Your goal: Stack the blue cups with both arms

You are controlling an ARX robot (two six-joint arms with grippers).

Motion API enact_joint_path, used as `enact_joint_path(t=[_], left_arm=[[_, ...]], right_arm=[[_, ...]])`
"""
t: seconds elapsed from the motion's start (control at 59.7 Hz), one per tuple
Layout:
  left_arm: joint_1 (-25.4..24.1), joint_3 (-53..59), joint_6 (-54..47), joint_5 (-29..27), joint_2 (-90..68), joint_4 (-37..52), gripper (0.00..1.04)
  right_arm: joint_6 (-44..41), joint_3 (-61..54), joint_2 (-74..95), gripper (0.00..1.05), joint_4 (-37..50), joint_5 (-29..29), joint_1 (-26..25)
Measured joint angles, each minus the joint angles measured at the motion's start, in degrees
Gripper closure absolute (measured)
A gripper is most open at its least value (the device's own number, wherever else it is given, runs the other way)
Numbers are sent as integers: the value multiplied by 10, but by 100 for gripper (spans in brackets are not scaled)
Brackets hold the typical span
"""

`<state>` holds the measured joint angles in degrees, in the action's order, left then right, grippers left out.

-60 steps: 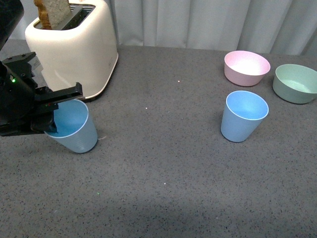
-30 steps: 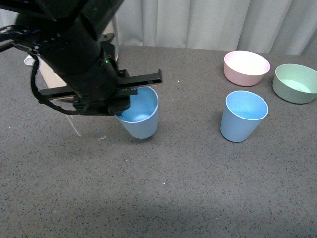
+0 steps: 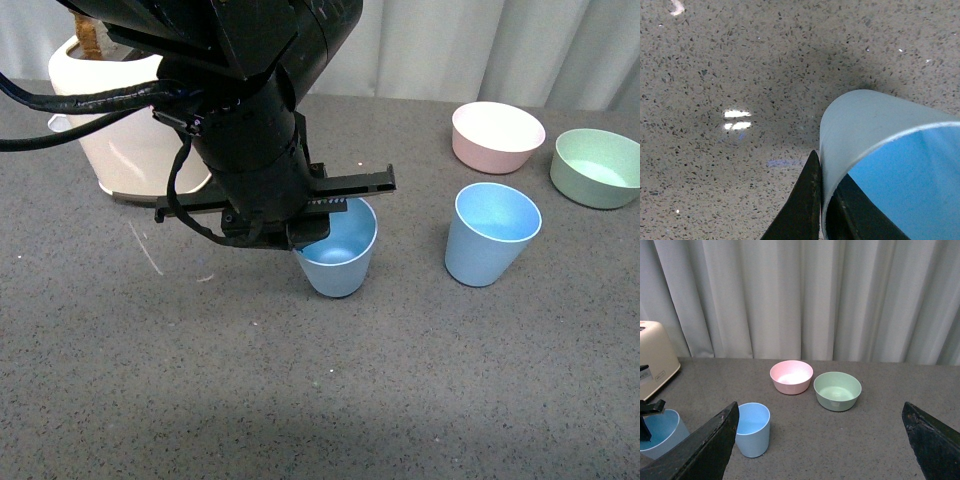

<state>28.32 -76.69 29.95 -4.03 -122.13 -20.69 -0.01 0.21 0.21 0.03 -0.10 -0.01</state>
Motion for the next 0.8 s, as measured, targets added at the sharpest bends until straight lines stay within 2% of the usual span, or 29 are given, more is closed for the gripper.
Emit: enact_joint_path(t=[0.117, 0.167, 0.285, 0.335, 0.435, 0.569, 0.67, 0.686, 0.72, 0.753, 0.804], left_arm=[[1, -5, 2, -3, -5, -3, 101], [1, -6, 5, -3, -6, -4, 96], [2, -12, 9, -2, -6, -8, 78], [3, -15, 13, -2, -6, -8, 66], [3, -16, 14, -4, -3, -9, 51], [3, -9, 19, -10, 25, 1, 23], [3, -8, 18, -18, 37, 5, 7], [3, -3, 7, -28, 37, 20, 7], [3, 34, -24, -80, 43, 110, 11], [2, 95, -72, -150, 50, 239, 18], [-10, 210, -162, -194, 69, 431, 29]], right_arm=[[0, 0, 0, 10, 0, 0, 0], [0, 0, 0, 10, 0, 0, 0], [0, 0, 0, 10, 0, 0, 0], [0, 0, 0, 10, 0, 0, 0], [0, 0, 0, 10, 0, 0, 0], [0, 0, 0, 10, 0, 0, 0], [0, 0, 0, 10, 0, 0, 0], [0, 0, 0, 10, 0, 0, 0], [0, 0, 0, 10, 0, 0, 0], [0, 0, 0, 10, 0, 0, 0], [0, 0, 0, 10, 0, 0, 0]])
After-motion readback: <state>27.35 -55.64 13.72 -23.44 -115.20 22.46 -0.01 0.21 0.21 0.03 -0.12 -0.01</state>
